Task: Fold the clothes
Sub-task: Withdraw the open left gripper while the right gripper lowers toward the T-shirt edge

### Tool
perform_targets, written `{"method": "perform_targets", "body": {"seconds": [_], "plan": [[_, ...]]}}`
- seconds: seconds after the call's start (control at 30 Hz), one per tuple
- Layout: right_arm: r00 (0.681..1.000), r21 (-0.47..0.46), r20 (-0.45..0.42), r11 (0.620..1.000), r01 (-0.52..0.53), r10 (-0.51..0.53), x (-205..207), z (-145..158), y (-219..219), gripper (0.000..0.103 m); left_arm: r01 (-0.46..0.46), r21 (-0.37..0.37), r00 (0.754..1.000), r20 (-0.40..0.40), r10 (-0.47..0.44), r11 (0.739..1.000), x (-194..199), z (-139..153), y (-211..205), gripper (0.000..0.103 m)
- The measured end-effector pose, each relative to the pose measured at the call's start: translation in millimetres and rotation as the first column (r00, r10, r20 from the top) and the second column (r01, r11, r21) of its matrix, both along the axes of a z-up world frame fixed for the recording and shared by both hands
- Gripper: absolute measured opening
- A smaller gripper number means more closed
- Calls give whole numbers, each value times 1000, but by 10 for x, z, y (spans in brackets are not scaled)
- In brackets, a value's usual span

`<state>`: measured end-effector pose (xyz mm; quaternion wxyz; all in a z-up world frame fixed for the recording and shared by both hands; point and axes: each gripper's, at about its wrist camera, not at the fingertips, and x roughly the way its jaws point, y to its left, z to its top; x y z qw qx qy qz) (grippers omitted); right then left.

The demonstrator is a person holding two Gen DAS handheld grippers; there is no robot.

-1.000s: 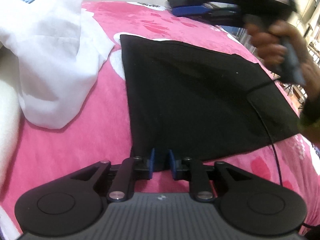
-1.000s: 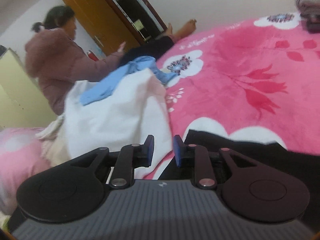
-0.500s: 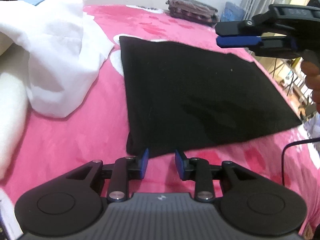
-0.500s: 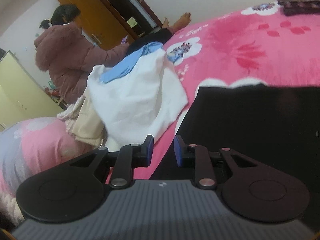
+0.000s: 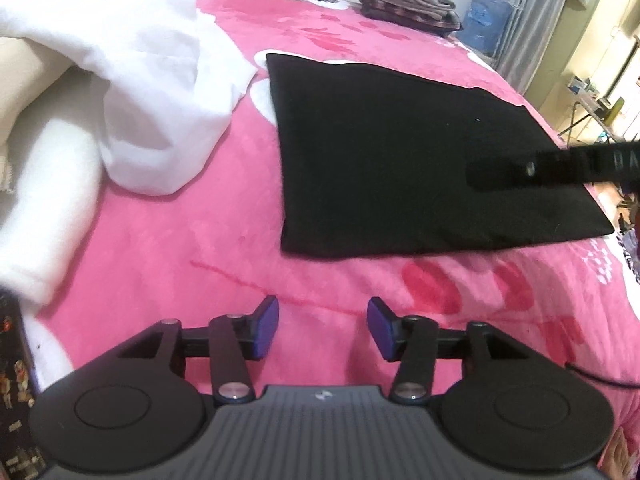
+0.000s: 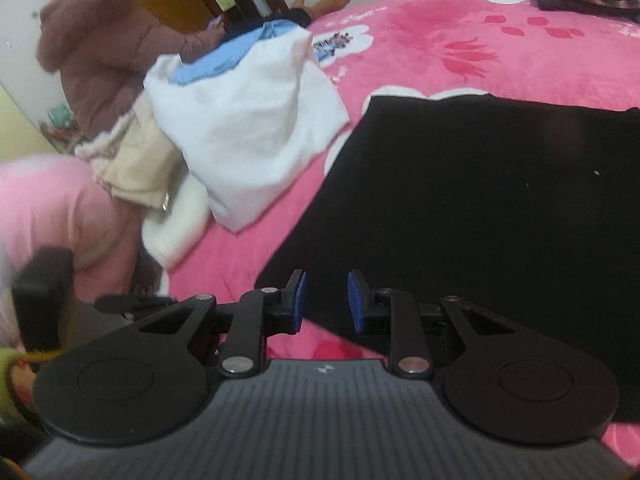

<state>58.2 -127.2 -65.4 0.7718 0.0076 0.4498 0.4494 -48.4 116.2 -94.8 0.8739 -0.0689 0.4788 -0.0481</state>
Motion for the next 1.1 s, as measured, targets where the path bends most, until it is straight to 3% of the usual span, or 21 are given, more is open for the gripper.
{"method": "perform_targets", "body": {"seconds": [0.17,0.23,0.4,0.57,0.67,0.9,1.1], "plan": [[998,-71,62,997,-10,14,-210,-37,56,24,-24,22,999,-46,25,999,20,7,-9,60],[998,-83,58,996,-18,22,-248,-48,68,26,-27,27,997,-65,28,999,25,12,-17,68],[998,-97,63,995,-23,29,-321,-42,94,32,-39,41,995,-91,43,998,26,-14,-42,74],[997,-104,75,994,-16,24,-348,-34,108,35,-49,47,993,-110,53,998,23,-38,-73,88],[997,-109,81,994,-8,17,-351,-39,96,41,-55,57,991,-121,62,997,34,-61,-89,90],[996,-119,85,993,11,-1,-330,-79,63,41,-52,86,990,-126,63,995,40,-92,-148,98],[990,-108,138,994,5,10,-358,-75,72,42,-107,59,987,-113,113,993,20,-54,-73,98]]}}
